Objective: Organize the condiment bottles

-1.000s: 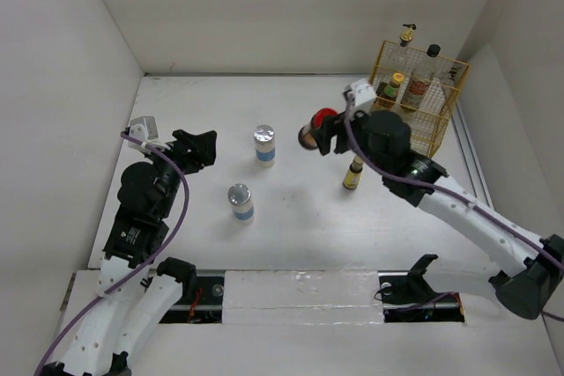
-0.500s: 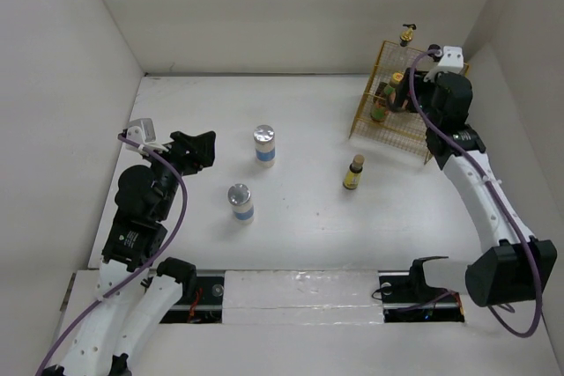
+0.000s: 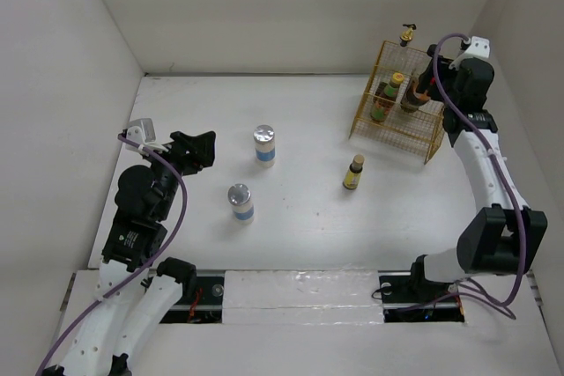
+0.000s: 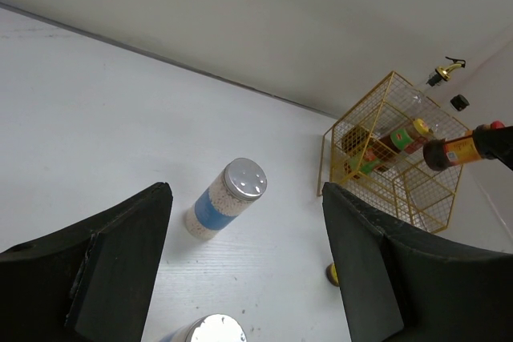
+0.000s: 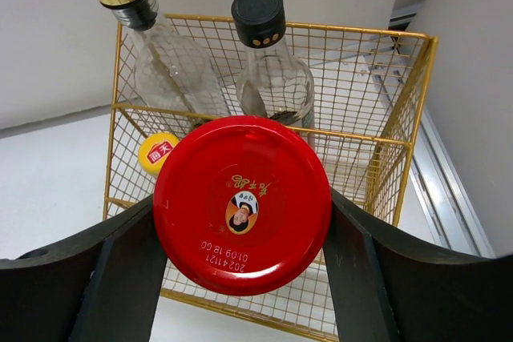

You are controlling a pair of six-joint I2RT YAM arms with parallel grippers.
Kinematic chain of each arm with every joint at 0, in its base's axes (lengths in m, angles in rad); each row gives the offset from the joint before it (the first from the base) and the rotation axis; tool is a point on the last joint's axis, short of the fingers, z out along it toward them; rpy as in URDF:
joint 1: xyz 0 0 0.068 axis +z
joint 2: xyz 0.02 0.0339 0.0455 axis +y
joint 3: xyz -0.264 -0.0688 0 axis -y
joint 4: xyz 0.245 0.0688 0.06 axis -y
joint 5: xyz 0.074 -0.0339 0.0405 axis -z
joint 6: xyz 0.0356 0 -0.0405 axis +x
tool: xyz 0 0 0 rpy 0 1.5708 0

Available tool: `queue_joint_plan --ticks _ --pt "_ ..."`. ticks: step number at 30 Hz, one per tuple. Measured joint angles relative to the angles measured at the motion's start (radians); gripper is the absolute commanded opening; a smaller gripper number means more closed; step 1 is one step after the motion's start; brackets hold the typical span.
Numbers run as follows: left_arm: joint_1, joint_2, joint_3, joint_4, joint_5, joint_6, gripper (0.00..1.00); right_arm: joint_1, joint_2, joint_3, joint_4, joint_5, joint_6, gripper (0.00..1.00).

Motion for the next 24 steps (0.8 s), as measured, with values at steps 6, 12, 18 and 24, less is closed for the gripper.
queue_joint_plan --ticks 6,12,18,24 --pt "0.0 -0.002 0.0 0.0 0.0 0.0 0.72 -0.006 0.036 0.006 0.016 -0.012 0.008 0.51" --pt "0.0 -0.001 0.0 0.0 0.0 0.0 0.72 -0.006 0.088 0.006 0.047 -0.01 0.01 0.51" --pt "0.0 -0.001 0.0 0.0 0.0 0.0 0.72 -0.006 0.133 0.006 0.054 -0.001 0.006 0.51" --pt "0.0 -0.001 0.0 0.0 0.0 0.0 0.72 -0.006 0.181 -0.002 0.054 0.015 0.006 0.52"
